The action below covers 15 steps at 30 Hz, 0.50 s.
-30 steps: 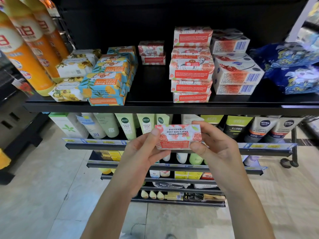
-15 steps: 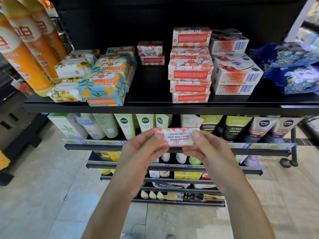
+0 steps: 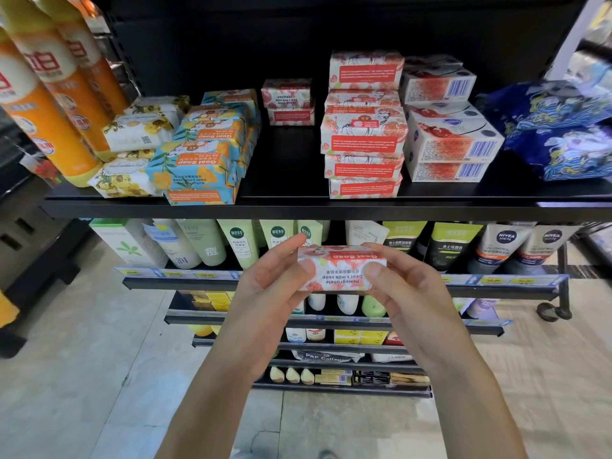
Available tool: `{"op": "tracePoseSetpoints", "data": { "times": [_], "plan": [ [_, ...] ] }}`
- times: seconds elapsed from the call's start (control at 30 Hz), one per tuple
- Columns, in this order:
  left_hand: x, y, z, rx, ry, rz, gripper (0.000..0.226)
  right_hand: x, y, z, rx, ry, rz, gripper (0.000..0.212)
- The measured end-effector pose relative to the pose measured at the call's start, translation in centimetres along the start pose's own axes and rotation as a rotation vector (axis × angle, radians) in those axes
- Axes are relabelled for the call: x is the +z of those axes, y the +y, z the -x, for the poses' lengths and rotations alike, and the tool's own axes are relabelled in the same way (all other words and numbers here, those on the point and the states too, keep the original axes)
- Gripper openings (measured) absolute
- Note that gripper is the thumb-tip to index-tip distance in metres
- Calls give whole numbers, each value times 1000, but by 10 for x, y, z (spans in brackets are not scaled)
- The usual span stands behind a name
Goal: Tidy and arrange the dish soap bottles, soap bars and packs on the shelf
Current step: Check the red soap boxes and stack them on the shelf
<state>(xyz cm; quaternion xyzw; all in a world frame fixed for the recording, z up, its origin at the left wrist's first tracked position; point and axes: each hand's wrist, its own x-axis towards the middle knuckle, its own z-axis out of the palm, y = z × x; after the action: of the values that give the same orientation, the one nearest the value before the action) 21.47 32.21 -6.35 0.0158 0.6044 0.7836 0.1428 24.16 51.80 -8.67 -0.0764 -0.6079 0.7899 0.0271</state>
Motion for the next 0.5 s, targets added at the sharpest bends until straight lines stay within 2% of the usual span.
{"op": "tracePoseSetpoints", "data": {
  "times": [0.13, 0.37, 0.5],
  "plan": [
    [-2, -1, -4, -8, 8, 12, 52, -1, -4, 2, -77, -42, 81, 45],
    [-3, -3, -6, -19, 29, 47, 50, -1, -7, 1, -194, -160, 152, 64],
    [-2, -1, -7, 26, 50, 64, 44, 5, -10, 0, -294, -114, 397, 73]
  ]
}}
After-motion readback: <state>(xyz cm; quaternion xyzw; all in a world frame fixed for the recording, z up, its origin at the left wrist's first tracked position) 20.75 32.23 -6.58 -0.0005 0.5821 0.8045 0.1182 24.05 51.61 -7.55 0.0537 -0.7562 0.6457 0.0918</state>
